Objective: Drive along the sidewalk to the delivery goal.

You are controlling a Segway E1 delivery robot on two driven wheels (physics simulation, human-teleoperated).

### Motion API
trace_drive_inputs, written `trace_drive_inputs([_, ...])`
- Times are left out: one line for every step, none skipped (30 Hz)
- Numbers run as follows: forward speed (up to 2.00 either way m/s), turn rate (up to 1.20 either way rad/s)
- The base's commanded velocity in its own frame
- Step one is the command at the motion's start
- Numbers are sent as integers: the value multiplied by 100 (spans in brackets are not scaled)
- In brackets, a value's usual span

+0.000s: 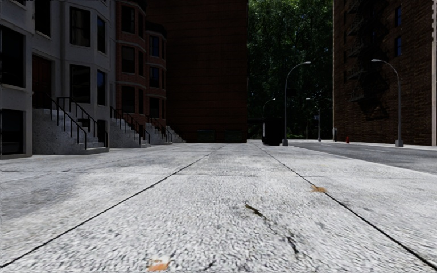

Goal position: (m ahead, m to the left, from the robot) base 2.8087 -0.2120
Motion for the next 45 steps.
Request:
trace_drive_inputs([200, 0])
trace_drive_inputs([200, 0])
trace_drive_inputs([200, 0])
trace_drive_inputs([200, 0])
trace_drive_inputs([200, 0])
trace_drive_inputs([200, 0])
trace_drive_inputs([200, 0])
trace_drive_inputs([200, 0])
trace_drive_inputs([200, 0])
trace_drive_inputs([200, 0])
trace_drive_inputs([200, 0])
trace_drive_inputs([200, 0])
trace_drive_inputs([200, 0])
trace_drive_inputs([200, 0])
trace_drive_inputs([200, 0])
trace_drive_inputs([200, 0])
trace_drive_inputs([200, 0])
trace_drive_inputs([200, 0])
trace_drive_inputs([200, 0])
trace_drive_inputs([200, 0])
trace_drive_inputs([200, 0])
trace_drive_inputs([200, 0])
trace_drive_inputs([200, 0])
trace_drive_inputs([200, 0])
trace_drive_inputs([200, 0])
trace_drive_inputs([200, 0])
trace_drive_inputs([200, 0])
trace_drive_inputs([200, 0])
trace_drive_inputs([200, 0])
trace_drive_inputs([200, 0])
trace_drive_inputs([200, 0])
trace_drive_inputs([200, 0])
trace_drive_inputs([200, 0])
trace_drive_inputs([200, 0])
trace_drive_inputs([200, 0])
trace_drive_inputs([200, 0])
trace_drive_inputs([200, 0])
trace_drive_inputs([200, 0])
trace_drive_inputs([200, 0])
trace_drive_inputs([200, 0])
trace_drive_inputs([200, 0])
trace_drive_inputs([200, 0])
trace_drive_inputs([200, 0])
trace_drive_inputs([200, 0])
trace_drive_inputs([200, 0])
